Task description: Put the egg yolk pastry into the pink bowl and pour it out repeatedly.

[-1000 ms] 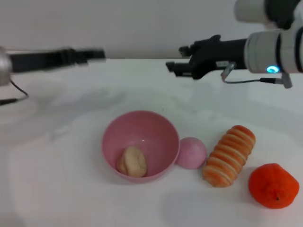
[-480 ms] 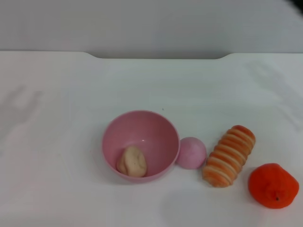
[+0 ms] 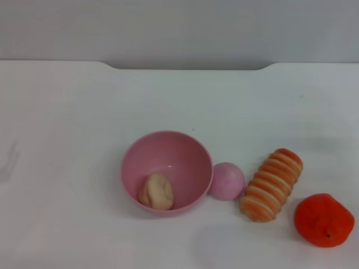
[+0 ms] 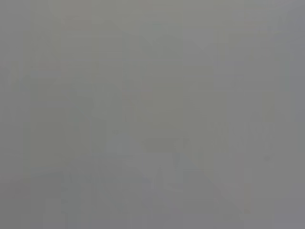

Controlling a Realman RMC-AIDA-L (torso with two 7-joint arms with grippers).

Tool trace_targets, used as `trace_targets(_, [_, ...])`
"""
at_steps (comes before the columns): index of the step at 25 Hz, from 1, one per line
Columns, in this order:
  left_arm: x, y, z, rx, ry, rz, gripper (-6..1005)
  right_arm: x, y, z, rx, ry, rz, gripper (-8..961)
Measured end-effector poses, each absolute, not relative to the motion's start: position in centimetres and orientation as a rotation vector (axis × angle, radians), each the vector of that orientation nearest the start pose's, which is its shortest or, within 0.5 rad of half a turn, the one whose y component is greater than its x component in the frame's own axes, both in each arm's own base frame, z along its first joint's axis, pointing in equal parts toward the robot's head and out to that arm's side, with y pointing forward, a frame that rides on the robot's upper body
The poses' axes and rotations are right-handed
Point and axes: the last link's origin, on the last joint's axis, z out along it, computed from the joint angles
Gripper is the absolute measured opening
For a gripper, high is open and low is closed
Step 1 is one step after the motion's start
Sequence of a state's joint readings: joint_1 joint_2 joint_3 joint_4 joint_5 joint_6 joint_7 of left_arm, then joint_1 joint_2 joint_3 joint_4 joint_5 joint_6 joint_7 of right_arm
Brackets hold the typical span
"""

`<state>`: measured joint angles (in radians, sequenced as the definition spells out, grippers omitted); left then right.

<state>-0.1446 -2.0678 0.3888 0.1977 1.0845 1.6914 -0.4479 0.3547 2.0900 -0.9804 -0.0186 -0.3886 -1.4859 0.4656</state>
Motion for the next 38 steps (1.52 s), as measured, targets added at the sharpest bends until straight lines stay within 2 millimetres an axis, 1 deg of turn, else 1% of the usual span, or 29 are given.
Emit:
trace_targets(3, [-38.0, 20.7, 5.7, -1.438, -0.354, -0.778, 643, 35.5, 27.3, 1.9, -1.391, 0.558, 0.869, 541])
trace_targets(4, [-38.0, 20.7, 5.5, -1.439, -0.361, -0.771, 643, 35.7, 27.0, 1.6, -1.389, 0.565, 0.847, 541])
trace_targets(6, [-38.1, 20.2, 4.4, -1.44, -0.397, -0.76, 642, 36.0, 26.7, 1.4, -1.373, 0.596, 0.834, 541])
trace_targets(8, [-38.1, 20.2, 4.4, -1.44, -0.397, -0.76, 642, 36.2, 26.7, 1.3, -1.361, 0.608, 0.83, 541])
trace_targets(9, [-38.1, 19.9, 3.8, -1.439, -0.429, -0.768, 642, 36.2, 26.7, 1.4, -1.358, 0.611, 0.83, 541])
trace_targets(10, [-38.0, 19.8, 3.5, -1.439, -0.439, -0.773, 642, 36.2, 26.7, 1.4, -1.357, 0.611, 0.832, 541])
trace_targets(13, [-38.0, 19.7, 3.4, -1.439, -0.444, -0.777, 641, 36.0, 27.0, 1.4, -1.359, 0.606, 0.839, 541])
trace_targets(17, [-37.6, 19.7, 2.7, -1.471, -0.454, -0.791, 639, 35.7, 27.4, 1.3, -1.366, 0.608, 0.843, 541])
trace_targets(18, [-37.4, 19.9, 2.1, -1.503, -0.465, -0.796, 639, 35.7, 27.6, 1.3, -1.367, 0.611, 0.843, 541])
trace_targets(19, [-37.4, 19.9, 1.9, -1.51, -0.469, -0.795, 638, 35.7, 27.7, 1.2, -1.367, 0.615, 0.845, 541])
trace_targets(22, [-37.5, 20.0, 1.7, -1.527, -0.474, -0.778, 637, 35.6, 27.9, 1.2, -1.365, 0.634, 0.863, 541])
trace_targets(25, [-37.7, 20.2, 0.8, -1.596, -0.435, -0.686, 636, 35.7, 28.0, 1.2, -1.359, 0.657, 0.877, 541])
trace_targets(28, [-37.6, 20.2, 0.4, -1.626, -0.406, -0.65, 635, 35.7, 28.2, 1.2, -1.359, 0.662, 0.875, 541])
trace_targets(36, [-37.5, 20.1, -0.1, -1.656, -0.404, -0.648, 637, 35.7, 29.0, 0.9, -1.373, 0.687, 0.857, 541])
trace_targets(38, [-37.2, 20.0, -0.5, -1.685, -0.405, -0.658, 637, 35.7, 29.3, 0.8, -1.378, 0.695, 0.852, 541])
